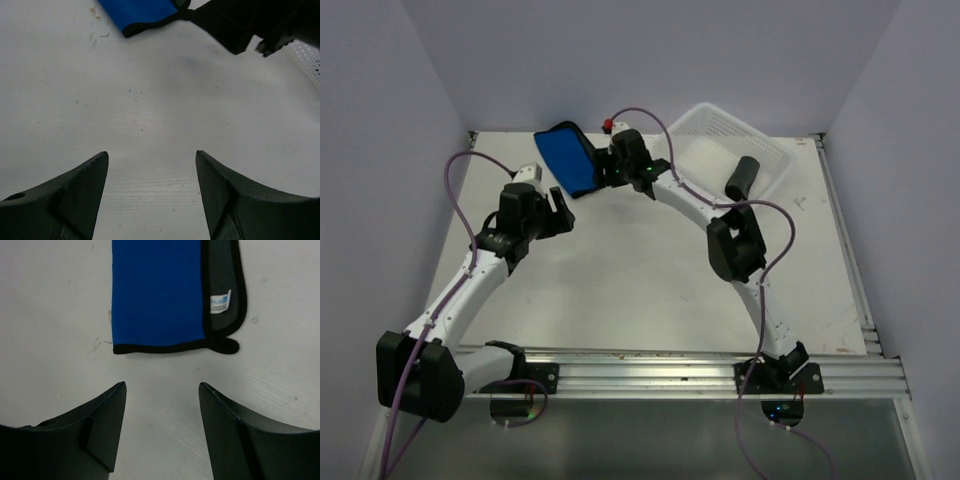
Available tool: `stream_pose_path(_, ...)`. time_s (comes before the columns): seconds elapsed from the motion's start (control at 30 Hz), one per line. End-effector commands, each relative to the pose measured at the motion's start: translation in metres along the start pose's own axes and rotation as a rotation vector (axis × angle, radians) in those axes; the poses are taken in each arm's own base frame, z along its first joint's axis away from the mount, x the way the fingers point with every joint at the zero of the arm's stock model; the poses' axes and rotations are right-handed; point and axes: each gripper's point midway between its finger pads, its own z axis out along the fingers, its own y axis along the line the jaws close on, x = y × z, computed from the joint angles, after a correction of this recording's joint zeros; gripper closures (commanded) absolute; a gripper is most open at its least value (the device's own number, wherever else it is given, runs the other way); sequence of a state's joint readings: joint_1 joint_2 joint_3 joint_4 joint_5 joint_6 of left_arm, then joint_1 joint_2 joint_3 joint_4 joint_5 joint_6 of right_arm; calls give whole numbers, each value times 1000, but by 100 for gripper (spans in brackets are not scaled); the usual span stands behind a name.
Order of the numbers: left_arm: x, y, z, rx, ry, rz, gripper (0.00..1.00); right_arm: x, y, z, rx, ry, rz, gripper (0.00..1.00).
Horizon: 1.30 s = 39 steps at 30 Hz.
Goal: Roll the towels
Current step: Grab a towel with the right arm
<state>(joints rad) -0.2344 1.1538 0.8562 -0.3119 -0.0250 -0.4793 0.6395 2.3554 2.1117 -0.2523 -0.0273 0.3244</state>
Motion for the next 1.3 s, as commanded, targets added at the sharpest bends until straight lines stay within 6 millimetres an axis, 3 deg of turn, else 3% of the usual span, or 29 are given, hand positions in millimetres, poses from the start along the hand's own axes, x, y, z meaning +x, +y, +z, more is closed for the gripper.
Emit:
stream_pose_path(0.0, -18, -4, -5, 7, -41, -16, 26, 25, 21, 20, -37, 79, -23, 36)
stream_pose_path(0.07, -17, -6, -5, 19, -34, -16, 26, 38, 18, 34, -8, 87, -26, 34)
stream_pose_path(0.6, -12, -12, -3, 55, -7, -10, 26, 58, 4, 79, 58, 4, 196, 33)
stream_pose_path(1.0, -11, -14, -3, 66, -2, -4, 27, 77, -22, 100, 110, -36, 588, 32)
stream_pose_path(1.2, -9, -17, -3, 89, 5, -2, 27, 84, -30, 111, 119, -17, 649, 45)
stream_pose_path(1.23, -8, -17, -2, 90, 9, -2, 27, 82, -30, 111, 112, -18, 657, 59)
stream_pose_path(1.27, -7, -17, -2, 92, 10, -2, 27, 82, -31, 112, 107, -17, 661, 66)
